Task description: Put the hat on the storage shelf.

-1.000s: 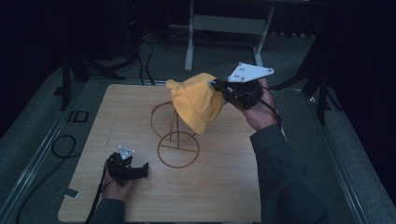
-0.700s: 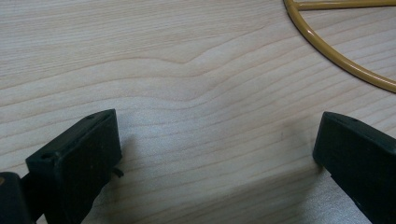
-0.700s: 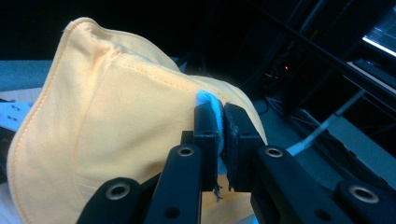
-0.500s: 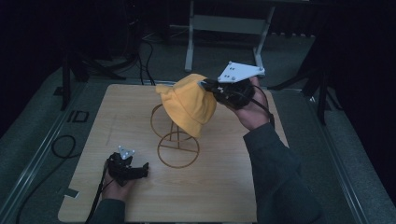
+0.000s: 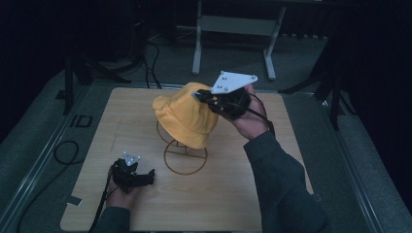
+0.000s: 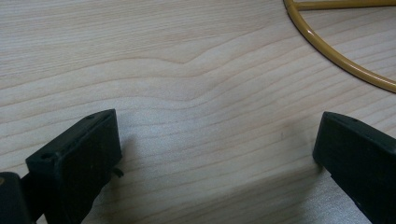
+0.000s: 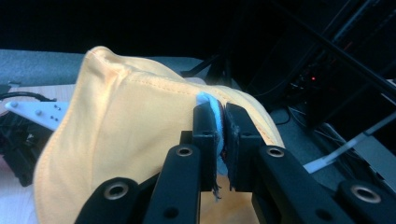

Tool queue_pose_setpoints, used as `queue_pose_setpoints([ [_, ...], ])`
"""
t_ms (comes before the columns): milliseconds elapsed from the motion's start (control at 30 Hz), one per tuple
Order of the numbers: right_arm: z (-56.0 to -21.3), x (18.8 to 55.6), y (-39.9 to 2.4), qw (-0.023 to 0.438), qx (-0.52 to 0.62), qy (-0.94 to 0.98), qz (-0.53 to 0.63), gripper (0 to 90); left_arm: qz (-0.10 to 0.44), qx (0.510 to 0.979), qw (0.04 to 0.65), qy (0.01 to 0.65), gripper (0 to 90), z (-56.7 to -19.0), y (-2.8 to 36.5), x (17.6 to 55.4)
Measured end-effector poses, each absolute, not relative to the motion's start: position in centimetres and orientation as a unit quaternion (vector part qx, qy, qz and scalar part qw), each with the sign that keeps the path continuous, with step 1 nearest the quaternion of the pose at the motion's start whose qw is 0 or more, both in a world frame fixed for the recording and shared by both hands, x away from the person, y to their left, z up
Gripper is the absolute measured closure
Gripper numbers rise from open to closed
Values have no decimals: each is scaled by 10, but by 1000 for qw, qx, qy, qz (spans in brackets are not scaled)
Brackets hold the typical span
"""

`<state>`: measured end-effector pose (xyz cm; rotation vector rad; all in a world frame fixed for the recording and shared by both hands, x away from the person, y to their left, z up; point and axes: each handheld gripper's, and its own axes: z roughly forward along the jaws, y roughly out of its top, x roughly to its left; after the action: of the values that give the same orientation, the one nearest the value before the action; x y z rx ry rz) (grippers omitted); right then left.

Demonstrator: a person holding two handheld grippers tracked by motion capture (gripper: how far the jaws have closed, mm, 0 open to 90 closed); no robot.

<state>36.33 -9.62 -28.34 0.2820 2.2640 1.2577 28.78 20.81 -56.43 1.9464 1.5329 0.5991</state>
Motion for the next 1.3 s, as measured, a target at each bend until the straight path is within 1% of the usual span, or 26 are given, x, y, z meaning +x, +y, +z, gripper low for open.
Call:
queue_pose_setpoints([
  [533, -298, 358, -61, 236, 72, 856, 455, 828, 225, 730, 292, 575, 8, -564, 208, 288],
  [1033, -308, 354, -42, 209, 57, 865, 452, 826, 225, 730, 293, 575, 8, -564, 208, 288],
  [1300, -317, 356, -35, 186, 59, 869, 455, 826, 225, 730, 293, 575, 8, -564, 208, 288],
])
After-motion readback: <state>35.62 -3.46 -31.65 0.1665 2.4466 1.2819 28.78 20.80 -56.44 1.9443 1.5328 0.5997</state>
